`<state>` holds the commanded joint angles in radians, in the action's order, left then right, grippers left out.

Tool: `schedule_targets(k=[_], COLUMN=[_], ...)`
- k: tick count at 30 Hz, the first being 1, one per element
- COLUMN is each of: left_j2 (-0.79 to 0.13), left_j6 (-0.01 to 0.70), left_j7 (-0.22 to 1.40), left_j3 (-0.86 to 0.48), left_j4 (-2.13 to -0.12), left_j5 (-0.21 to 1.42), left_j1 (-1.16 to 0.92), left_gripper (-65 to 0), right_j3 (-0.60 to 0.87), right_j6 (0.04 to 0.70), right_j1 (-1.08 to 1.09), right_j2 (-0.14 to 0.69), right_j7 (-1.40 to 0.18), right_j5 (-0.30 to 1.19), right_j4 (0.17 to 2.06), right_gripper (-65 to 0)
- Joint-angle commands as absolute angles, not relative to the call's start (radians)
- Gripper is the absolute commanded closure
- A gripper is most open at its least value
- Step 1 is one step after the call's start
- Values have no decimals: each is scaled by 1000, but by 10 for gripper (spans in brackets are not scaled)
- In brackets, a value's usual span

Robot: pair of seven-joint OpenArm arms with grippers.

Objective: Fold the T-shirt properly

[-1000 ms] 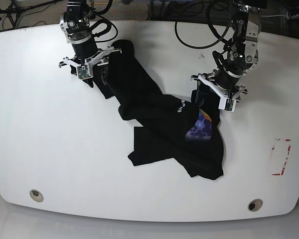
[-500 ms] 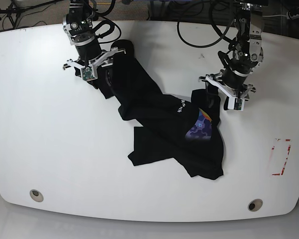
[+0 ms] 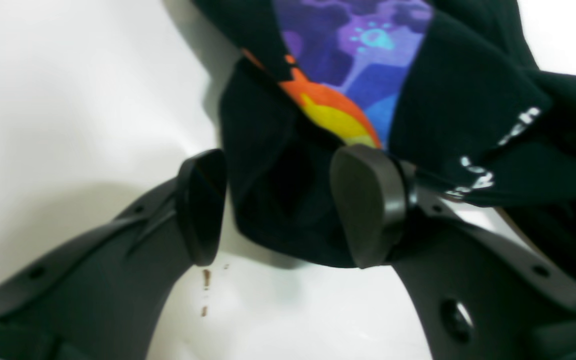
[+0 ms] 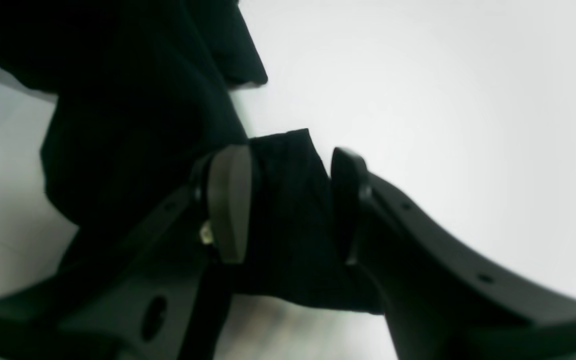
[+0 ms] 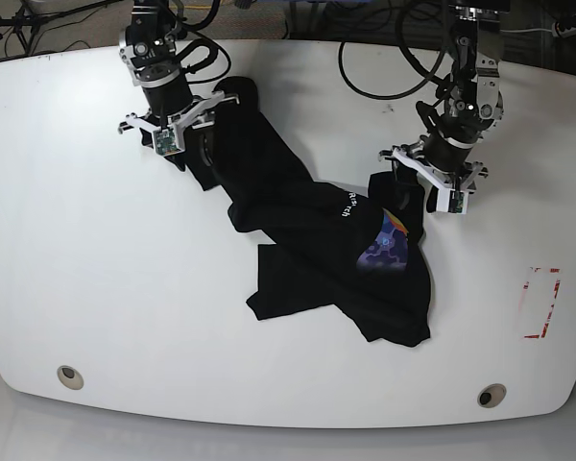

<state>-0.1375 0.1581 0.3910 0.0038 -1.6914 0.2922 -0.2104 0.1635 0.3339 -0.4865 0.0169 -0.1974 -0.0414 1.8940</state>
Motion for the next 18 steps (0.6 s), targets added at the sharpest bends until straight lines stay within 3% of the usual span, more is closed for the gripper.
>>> schedule_targets(k=[18], left_j2=[-160], left_j6=[157], left_j7=[394], left_j3=[70], left_j4=[-1658], left_j5=[293], left_j1=[-216], left_gripper=[-356], right_j3=[220], right_j6=[341], right_j1=[-492], right_j2=[39], right_j7=[-198], right_j5=[-43], right_j4=[1890], right_gripper=[-259])
